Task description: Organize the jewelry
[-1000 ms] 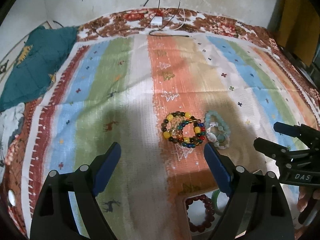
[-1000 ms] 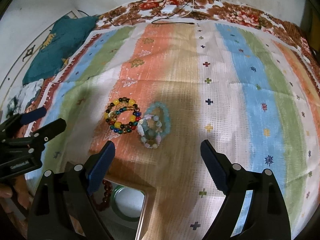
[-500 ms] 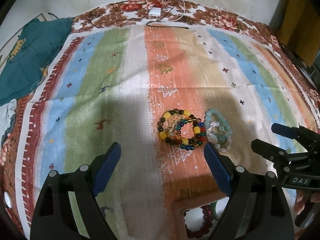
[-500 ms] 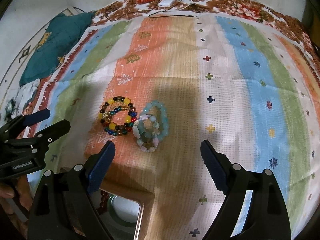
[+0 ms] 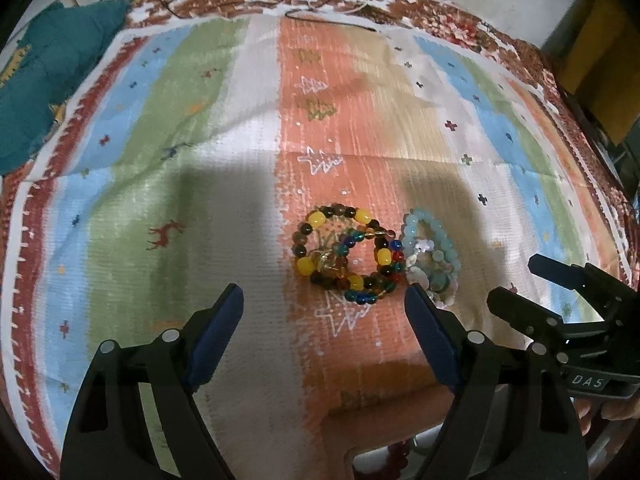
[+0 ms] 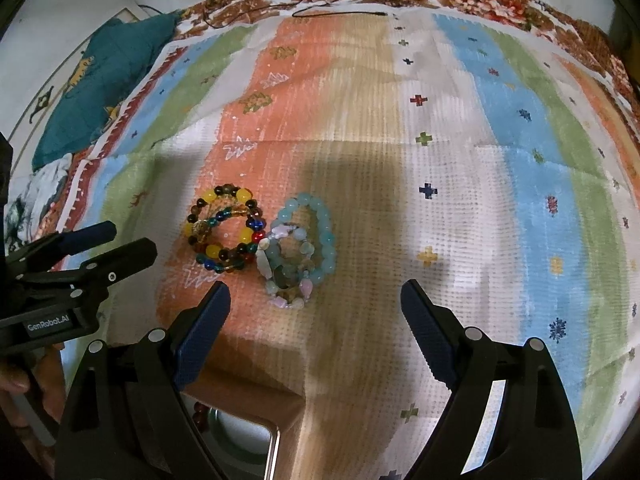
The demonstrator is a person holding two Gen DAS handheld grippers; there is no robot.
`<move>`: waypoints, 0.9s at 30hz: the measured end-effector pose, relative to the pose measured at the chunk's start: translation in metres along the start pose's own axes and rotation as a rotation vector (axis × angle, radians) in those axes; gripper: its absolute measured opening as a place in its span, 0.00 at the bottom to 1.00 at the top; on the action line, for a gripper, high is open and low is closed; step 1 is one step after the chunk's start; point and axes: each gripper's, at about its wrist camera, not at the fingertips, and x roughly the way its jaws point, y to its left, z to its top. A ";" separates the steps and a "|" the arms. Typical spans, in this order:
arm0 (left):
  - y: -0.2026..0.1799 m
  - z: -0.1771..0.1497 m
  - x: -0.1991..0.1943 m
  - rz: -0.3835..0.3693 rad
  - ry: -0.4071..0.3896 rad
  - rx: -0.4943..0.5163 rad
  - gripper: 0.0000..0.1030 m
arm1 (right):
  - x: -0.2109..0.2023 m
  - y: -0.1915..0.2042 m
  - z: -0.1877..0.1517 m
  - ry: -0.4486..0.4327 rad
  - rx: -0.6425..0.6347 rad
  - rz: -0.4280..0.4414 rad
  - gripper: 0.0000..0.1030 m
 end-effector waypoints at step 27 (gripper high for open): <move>-0.006 0.016 0.053 -0.063 0.123 0.015 0.39 | 0.037 0.000 0.008 0.098 -0.012 0.004 0.73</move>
